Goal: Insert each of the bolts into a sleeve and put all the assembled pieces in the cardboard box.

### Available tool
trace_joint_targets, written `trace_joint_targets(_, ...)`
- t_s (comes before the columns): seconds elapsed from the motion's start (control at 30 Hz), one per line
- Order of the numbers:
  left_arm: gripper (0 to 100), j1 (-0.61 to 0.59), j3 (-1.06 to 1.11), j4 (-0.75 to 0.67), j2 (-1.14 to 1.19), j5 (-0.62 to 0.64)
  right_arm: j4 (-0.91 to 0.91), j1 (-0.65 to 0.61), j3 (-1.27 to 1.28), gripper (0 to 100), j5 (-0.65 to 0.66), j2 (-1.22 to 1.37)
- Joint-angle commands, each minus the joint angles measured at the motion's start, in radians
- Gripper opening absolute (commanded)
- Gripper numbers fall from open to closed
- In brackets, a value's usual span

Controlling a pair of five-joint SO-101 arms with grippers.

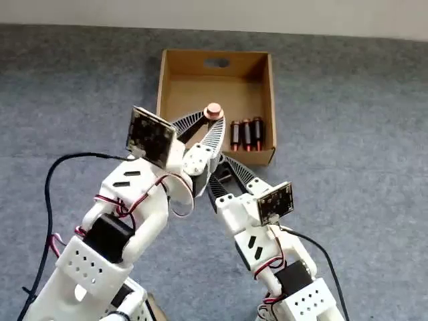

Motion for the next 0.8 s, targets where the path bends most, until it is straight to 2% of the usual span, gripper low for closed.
trace_joint_targets(0.0,1,0.012,-0.010,-0.025,0.002,0.117,-0.021,-0.004,0.013,0.6,-0.008,-0.010)
trace_joint_targets(0.37,1,0.012,0.091,-0.026,0.004,0.114,-0.021,-0.004,0.016,0.6,-0.008,-0.010)
trace_joint_targets(0.77,1,0.012,0.074,-0.017,0.001,0.114,-0.019,-0.004,0.018,0.6,-0.008,-0.010)
